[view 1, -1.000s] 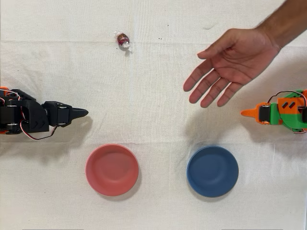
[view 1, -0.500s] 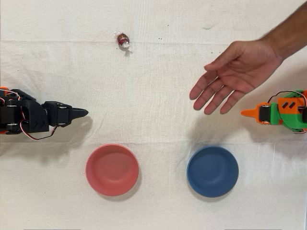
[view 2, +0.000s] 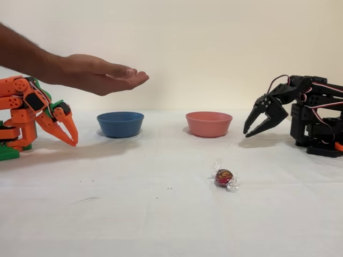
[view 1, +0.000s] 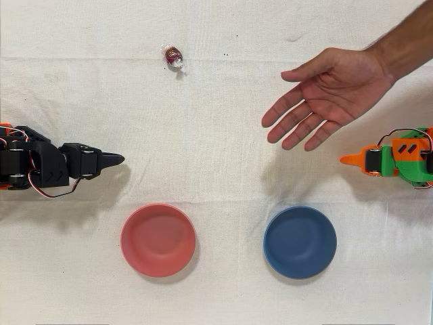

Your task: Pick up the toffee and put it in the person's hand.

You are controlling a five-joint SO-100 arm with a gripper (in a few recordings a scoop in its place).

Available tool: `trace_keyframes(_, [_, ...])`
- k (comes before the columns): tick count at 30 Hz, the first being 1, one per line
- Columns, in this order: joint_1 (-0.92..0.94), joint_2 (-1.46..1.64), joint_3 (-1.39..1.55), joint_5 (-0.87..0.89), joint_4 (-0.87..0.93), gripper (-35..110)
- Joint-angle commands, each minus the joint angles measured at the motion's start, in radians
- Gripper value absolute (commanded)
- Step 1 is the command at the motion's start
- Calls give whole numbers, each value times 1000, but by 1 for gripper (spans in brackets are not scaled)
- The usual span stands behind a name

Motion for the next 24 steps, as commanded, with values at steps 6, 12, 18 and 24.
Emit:
trace_keyframes(6, [-5, 71, 69, 5, 5, 3])
trace_keyframes(12, [-8, 71, 69, -2, -9, 14])
trace_keyframes(18, [-15, 71, 66, 17, -38, 17])
trace_keyframes(24, [-20, 71, 37, 57, -54, 18])
